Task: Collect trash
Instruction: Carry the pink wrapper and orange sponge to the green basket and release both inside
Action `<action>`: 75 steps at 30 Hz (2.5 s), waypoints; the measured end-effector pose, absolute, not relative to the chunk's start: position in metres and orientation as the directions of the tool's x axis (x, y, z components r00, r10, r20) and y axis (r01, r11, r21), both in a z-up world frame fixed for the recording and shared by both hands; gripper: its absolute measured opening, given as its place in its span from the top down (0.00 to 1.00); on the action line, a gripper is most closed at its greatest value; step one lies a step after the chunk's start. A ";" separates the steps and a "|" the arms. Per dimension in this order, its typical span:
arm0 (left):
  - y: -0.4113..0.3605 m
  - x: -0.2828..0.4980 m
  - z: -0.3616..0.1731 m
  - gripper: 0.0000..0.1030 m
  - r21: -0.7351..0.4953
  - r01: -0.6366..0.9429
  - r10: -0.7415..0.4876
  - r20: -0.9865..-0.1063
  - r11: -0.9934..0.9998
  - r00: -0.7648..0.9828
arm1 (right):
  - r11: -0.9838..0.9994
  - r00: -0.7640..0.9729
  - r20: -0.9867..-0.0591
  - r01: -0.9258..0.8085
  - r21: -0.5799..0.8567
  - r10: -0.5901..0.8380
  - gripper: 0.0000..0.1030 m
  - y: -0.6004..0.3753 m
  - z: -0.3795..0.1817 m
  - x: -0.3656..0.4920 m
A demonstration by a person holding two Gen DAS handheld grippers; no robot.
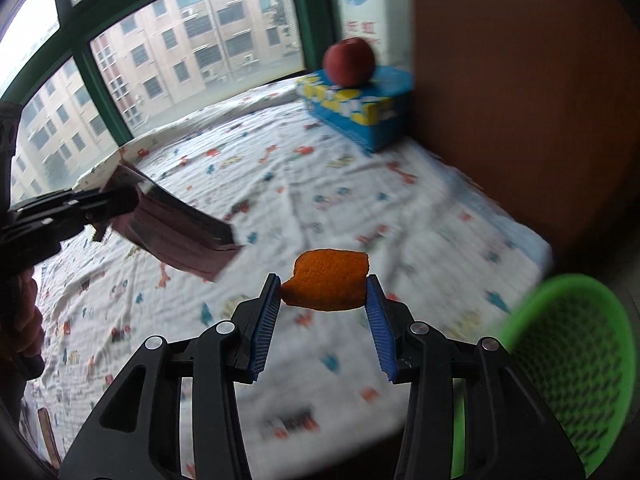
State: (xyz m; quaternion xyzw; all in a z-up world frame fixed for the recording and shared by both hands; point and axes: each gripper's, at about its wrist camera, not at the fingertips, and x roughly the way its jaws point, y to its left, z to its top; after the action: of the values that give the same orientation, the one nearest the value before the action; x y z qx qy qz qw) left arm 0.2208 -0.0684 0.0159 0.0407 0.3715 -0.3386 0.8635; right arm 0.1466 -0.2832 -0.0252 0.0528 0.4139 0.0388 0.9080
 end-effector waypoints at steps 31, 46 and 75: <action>-0.286 0.110 0.055 0.94 -0.159 0.860 -0.717 -0.635 0.484 0.286 | 0.943 0.672 -0.735 0.294 0.156 -0.088 0.57 -0.447 -0.026 -0.009; -0.340 0.098 0.014 0.94 -0.172 0.875 -0.679 -0.702 0.453 0.214 | 0.921 0.681 -0.720 0.353 0.164 -0.133 0.50 -0.472 -0.022 -0.039; -0.276 0.100 -0.006 0.23 -0.174 0.753 -0.601 -0.724 0.635 0.340 | 0.931 0.688 -0.716 0.327 0.162 -0.118 0.26 -0.438 -0.017 -0.051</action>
State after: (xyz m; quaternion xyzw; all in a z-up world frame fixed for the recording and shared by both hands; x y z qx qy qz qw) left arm 0.0997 -0.2764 -0.0062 0.0960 0.3960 -0.4162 0.8129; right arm -0.0510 -0.4378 -0.0167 0.1397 0.3755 -0.1225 0.9080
